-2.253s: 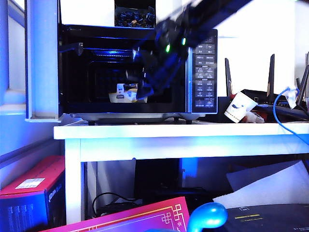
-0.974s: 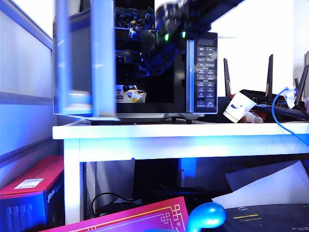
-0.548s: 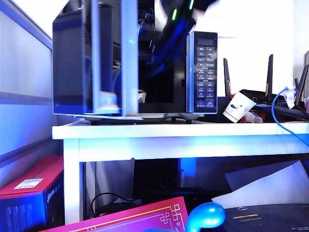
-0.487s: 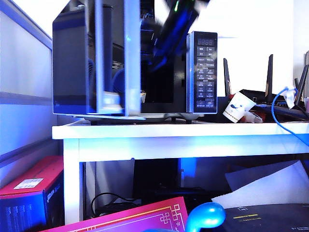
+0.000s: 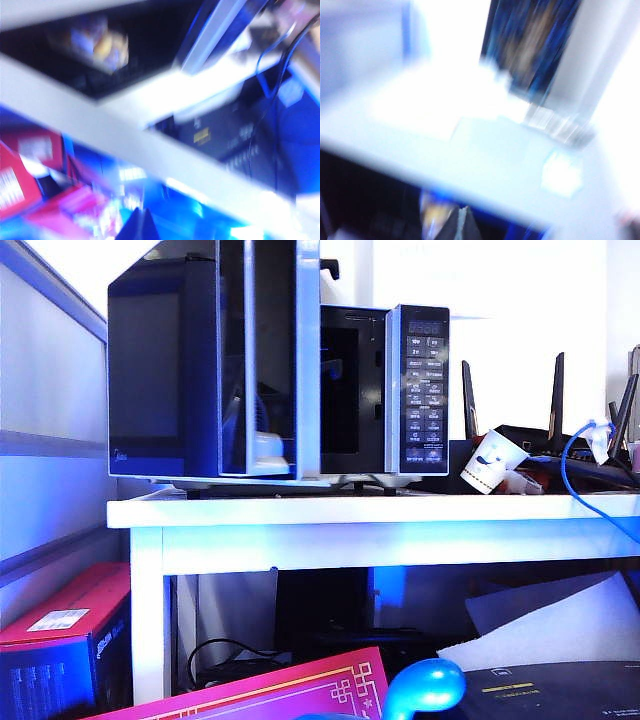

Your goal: Open the microwave door, place the box of snacks from the top of the microwave inside, then close the microwave door.

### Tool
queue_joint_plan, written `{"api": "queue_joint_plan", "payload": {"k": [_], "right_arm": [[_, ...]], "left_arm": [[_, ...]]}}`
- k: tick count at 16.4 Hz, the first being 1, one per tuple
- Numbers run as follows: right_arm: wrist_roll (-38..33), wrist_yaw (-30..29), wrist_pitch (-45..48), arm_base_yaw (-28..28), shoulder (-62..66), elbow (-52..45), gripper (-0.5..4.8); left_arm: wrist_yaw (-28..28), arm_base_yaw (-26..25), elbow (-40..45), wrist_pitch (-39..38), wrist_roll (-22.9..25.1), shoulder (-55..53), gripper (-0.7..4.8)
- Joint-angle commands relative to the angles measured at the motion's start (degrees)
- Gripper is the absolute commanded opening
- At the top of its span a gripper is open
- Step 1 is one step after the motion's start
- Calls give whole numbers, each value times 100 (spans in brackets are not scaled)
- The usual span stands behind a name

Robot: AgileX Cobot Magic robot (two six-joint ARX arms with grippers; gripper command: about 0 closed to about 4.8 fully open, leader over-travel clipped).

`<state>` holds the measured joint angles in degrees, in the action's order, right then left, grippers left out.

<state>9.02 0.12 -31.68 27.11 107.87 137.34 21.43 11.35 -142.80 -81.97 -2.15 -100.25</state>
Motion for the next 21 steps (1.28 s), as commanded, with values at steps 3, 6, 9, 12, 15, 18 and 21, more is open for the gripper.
{"api": "queue_joint_plan", "payload": {"k": [3, 6, 9, 12, 15, 18, 21], "right_arm": [[-22, 33, 581, 7, -522, 11, -5], [-22, 22, 671, 7, -579, 11, -5], [-24, 17, 748, 7, -579, 11, -5], [-26, 20, 844, 7, -601, 13, -6], [-184, 20, 1036, 7, -640, 13, -5], [-203, 35, 1054, 7, -675, 122, -5], [-343, 275, 1045, 7, -678, 448, -6]], "left_arm": [[0, 354, 857, 0, 227, -74, -5], [39, 531, 1233, 127, 407, -282, -4], [310, 654, 1246, 380, 498, -542, -5], [682, 802, 1248, 1176, 518, -684, -4], [857, 1073, 1250, 2249, 529, -721, -5], [796, 1379, 1276, 2863, 675, -826, -5], [140, 1620, 1276, 3713, 682, -1097, -5]]}}
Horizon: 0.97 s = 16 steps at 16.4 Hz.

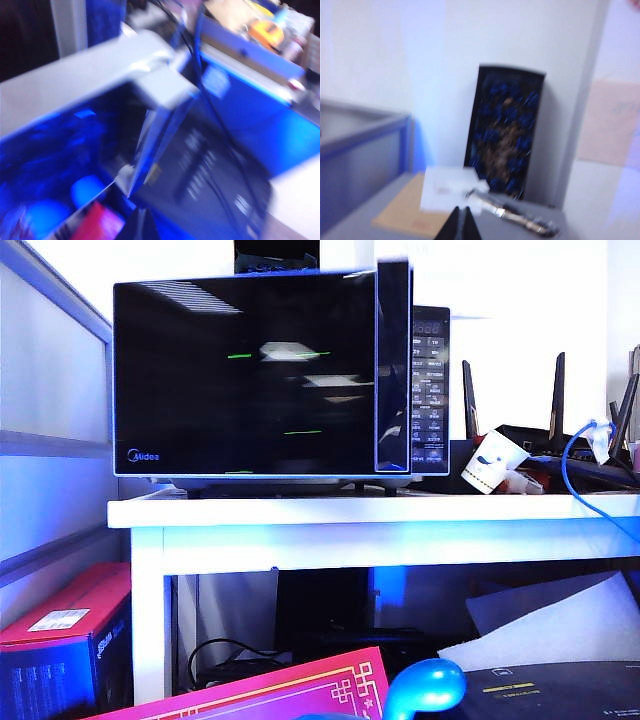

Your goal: Open the microwave door, place the box of snacks from the top of the microwave inside, then close the microwave door.

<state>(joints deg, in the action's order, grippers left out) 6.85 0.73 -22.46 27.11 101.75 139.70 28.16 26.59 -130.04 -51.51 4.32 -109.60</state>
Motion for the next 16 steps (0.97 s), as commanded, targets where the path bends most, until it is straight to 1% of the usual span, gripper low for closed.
{"api": "queue_joint_plan", "payload": {"k": [1, 3, 7, 12, 13, 14, 15, 16], "right_arm": [[-127, 216, 122, 7, -66, 293, -6], [-129, 216, 103, 7, -66, 348, -6], [-216, 214, -33, 7, -76, 348, -5], [-216, 212, -44, 7, -109, 348, -6], [-214, 212, -44, 7, -116, 348, -5], [-214, 212, -44, 7, -131, 348, -6], [-216, 212, -42, 7, -151, 348, -5], [-214, 205, -39, 7, -179, 345, -6]], "left_arm": [[-726, 122, 0, 935, 33, -260, -5], [-774, 122, 0, 1458, -2, -503, -5], [-780, 122, 0, 2245, 20, -970, -5], [-811, 122, 0, 2715, 20, -1266, -5], [-957, 122, 0, 2848, 20, -1287, -4], [-1176, 122, -2, 2962, 107, -1316, -5], [-1189, 120, -2, 3073, 330, -1340, -5], [-1189, 114, -2, 3156, 428, -1357, -5]]}}
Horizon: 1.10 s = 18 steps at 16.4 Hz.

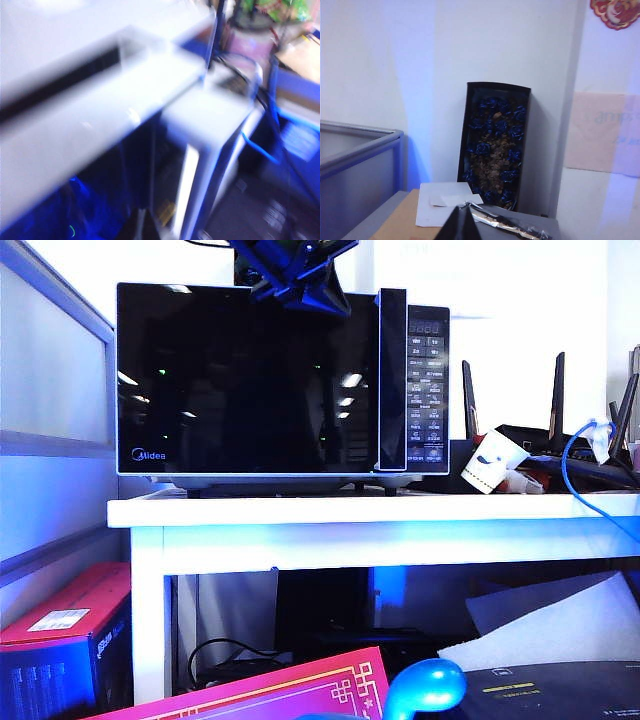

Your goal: Open the microwave door, place the box of snacks from the top of the microwave inside, then close the microwave door.

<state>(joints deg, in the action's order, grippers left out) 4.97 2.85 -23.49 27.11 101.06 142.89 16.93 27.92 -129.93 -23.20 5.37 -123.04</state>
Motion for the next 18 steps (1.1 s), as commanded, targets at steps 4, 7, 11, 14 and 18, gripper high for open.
{"api": "queue_joint_plan", "payload": {"k": [4, 7, 11, 14, 18], "right_arm": [[-28, -20, 61, 7, -188, 26, -5], [-28, -20, 59, 7, -223, 26, -6], [-26, -13, 77, 7, -256, 26, -6], [136, 48, -2, 7, -393, 26, -6], [769, 393, -798, 7, -1189, 26, -5]], "left_arm": [[-608, -17, -13, 743, 385, -87, -4], [-1565, -15, -11, 1172, 365, -160, -5], [-2450, -15, -13, 1215, 409, -181, -5], [-2865, -11, -15, 1075, 313, 26, -5], [-2505, 79, -17, 129, 35, 1631, -5]]}}
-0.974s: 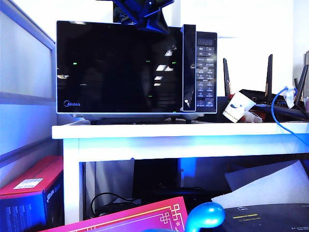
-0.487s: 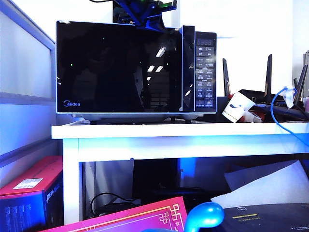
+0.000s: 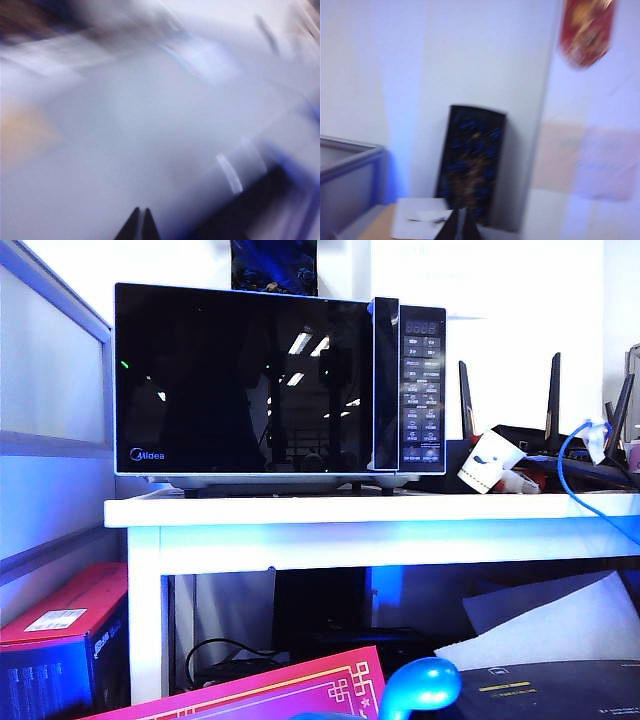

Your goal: Open the microwave door, place the box of snacks from the top of the microwave inside, then close the microwave door.

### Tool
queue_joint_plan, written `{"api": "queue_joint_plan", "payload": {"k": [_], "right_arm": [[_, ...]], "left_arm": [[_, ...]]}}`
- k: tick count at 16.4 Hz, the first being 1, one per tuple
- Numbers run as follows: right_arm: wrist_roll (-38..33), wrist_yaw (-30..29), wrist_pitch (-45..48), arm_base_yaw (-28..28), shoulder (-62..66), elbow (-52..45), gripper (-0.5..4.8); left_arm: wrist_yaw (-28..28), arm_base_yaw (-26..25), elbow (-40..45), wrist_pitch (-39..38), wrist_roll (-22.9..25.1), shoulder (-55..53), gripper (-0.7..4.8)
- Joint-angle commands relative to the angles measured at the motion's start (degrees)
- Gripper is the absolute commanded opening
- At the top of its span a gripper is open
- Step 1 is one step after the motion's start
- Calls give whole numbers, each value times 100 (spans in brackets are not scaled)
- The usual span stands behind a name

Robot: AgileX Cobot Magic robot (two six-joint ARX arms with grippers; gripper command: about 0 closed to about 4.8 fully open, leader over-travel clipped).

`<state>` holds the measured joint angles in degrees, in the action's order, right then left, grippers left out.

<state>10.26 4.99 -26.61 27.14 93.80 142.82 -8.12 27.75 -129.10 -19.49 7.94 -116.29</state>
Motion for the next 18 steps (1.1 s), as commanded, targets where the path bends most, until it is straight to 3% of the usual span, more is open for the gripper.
{"api": "queue_joint_plan", "payload": {"k": [1, 4, 6, 8, 9, 11, 13, 14, 18], "right_arm": [[236, 186, -662, 4, -658, 33, -6], [142, 704, -1333, 4, -1200, 33, -5], [0, 518, -2328, 4, -1554, 31, -5], [-26, 514, -3045, 4, -1692, -31, -5], [-66, 339, -3292, 4, -1794, -282, -6], [-245, -103, -3244, 4, -1996, -774, -5], [-282, -330, -2732, 7, -2487, -2000, -5], [-291, -415, -2555, 7, -2662, -2422, -5], [-450, -503, -726, 7, -4186, -5853, -5]], "left_arm": [[7, 98, -101, -566, -251, 1436, -5], [2, 247, -101, -1836, -243, 3097, -5], [0, 437, -98, -3180, -243, 4612, -5], [-4, 498, -96, -4146, -249, 5364, -5], [-212, 498, -94, -5084, -247, 5914, -5], [-328, 496, -68, -6024, -264, 6439, -5], [-227, 494, 501, -6249, -796, 7298, -5], [-245, 494, 719, -6253, -815, 7523, -5], [-516, 494, 3099, -5842, -1303, 9123, -5]]}}
